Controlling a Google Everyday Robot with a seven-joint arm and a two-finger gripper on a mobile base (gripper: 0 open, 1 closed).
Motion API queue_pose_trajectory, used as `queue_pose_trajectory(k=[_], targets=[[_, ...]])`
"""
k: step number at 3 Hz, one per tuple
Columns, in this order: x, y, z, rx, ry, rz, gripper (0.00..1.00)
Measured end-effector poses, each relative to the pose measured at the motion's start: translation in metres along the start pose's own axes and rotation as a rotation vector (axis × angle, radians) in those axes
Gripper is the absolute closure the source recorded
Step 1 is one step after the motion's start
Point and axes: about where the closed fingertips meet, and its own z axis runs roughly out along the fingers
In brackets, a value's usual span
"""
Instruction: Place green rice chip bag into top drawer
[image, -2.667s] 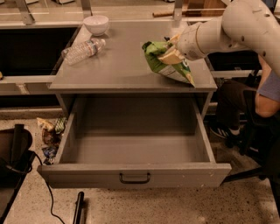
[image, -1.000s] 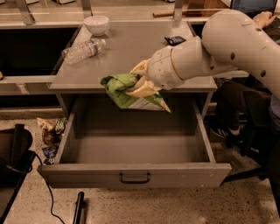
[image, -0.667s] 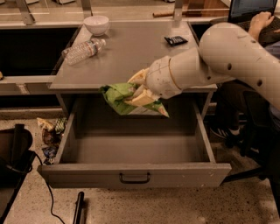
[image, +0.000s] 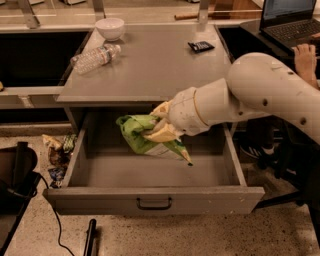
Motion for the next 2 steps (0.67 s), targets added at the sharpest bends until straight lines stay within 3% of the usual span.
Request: queue_pose_trajectory(k=[1,2], targets=[[0.002,0.008,-0.005,-0.008,0.079,0.01,1.0],[0.028,0.015,0.005,0.009,0.184,0.072,1.0]])
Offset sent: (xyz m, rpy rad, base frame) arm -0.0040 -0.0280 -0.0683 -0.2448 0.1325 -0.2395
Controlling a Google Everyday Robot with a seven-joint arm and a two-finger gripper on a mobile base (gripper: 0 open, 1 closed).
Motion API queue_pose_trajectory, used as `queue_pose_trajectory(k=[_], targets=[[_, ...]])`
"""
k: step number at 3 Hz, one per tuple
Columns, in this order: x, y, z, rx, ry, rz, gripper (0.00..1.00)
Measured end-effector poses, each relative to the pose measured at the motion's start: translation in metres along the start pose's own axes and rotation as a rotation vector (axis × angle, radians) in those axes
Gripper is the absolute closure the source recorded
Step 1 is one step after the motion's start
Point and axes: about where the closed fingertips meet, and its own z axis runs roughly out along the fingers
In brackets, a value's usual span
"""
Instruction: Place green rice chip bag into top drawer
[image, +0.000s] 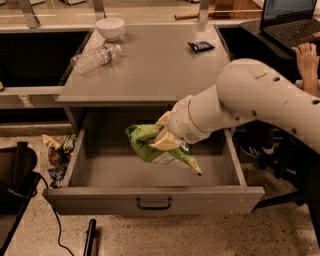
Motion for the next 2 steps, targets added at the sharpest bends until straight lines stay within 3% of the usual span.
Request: queue_pose_trajectory(k=[1,2], targets=[[0.035,-0.006,0.019,0.056,0.072,0.094,1.0],[0.067,-0.015,0.036,0.096,0.076,0.173,1.0]])
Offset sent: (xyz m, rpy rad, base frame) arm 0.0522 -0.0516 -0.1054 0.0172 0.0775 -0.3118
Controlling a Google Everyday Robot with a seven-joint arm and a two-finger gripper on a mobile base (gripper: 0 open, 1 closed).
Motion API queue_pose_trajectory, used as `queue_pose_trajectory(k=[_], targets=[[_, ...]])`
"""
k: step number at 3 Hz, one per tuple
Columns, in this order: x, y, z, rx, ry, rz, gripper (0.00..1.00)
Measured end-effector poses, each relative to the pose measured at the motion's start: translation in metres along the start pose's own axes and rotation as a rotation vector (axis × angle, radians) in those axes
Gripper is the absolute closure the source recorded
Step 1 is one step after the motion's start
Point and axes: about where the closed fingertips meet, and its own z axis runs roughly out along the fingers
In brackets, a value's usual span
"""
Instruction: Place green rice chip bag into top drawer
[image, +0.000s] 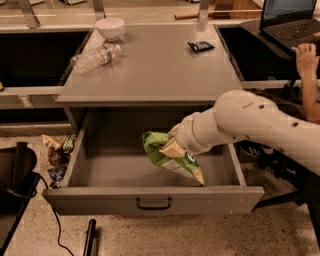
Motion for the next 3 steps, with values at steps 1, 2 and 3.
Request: queue_pose_trajectory(k=[1,2,3], targets=[[0.03,-0.011,0.018,0.018,0.032,0.063,1.0],[0.06,-0.02,0.035,0.02,0.046,0.134,1.0],[0.085,-0.026,0.049,0.008,0.057,0.202,0.81]])
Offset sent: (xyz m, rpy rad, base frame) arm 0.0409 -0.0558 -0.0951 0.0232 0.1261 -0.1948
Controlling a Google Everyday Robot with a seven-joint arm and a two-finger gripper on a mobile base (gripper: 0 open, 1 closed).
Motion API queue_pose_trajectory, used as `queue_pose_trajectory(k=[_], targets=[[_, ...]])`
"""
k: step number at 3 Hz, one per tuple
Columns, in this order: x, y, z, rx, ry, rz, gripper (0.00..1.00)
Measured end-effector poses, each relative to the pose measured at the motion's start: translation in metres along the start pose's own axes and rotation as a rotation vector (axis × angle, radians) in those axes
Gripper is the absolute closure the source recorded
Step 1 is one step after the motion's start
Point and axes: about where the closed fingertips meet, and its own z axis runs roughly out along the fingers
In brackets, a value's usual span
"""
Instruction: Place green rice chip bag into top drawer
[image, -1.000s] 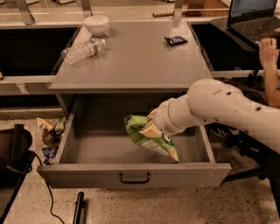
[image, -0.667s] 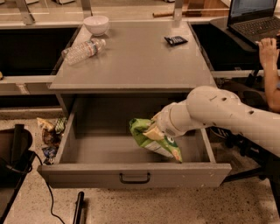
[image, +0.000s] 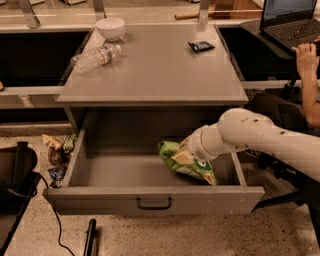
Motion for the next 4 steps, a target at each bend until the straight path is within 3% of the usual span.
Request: queue_pose_trajectory(k=[1,3,4], targets=[[0.012,-0.008,0.007,0.0,0.006,0.041,0.58],[0.012,-0.027,0.004,0.021,-0.015,0.059,0.11],[0.002,-0.048,-0.012,0.061,-0.051,0.044,0.0]])
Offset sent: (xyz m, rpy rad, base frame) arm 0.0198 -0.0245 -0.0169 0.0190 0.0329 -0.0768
